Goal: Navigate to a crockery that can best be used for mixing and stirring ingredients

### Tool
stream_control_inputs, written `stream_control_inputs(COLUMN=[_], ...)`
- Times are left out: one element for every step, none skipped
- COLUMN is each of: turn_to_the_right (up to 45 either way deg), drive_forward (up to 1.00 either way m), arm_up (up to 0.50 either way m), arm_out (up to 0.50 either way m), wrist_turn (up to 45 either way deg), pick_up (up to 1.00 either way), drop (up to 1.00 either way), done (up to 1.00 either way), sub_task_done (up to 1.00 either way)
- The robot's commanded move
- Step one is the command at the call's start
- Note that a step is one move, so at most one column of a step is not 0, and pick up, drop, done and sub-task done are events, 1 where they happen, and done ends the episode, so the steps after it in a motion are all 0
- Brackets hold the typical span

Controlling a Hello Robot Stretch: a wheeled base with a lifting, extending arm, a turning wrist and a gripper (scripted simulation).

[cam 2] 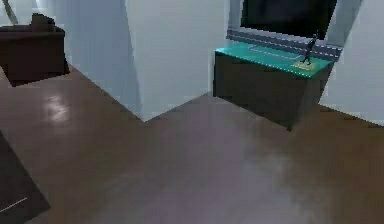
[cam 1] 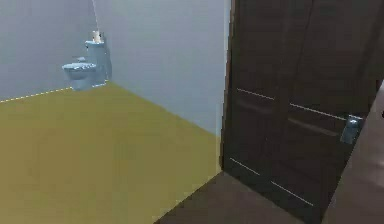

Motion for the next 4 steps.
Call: stream_control_inputs(turn_to_the_right=[45.0,45.0,27.0,0.0], drive_forward=[0.0,0.0,0.0,0.2], arm_up=[0.0,0.0,0.0,0.0], arm_out=[0.0,0.0,0.0,0.0], wrist_turn=[0.0,0.0,0.0,0.0], pick_up=[0.0,0.0,0.0,0.0], drop=[0.0,0.0,0.0,0.0], done=[0.0,0.0,0.0,0.0], sub_task_done=[0.0,0.0,0.0,0.0])
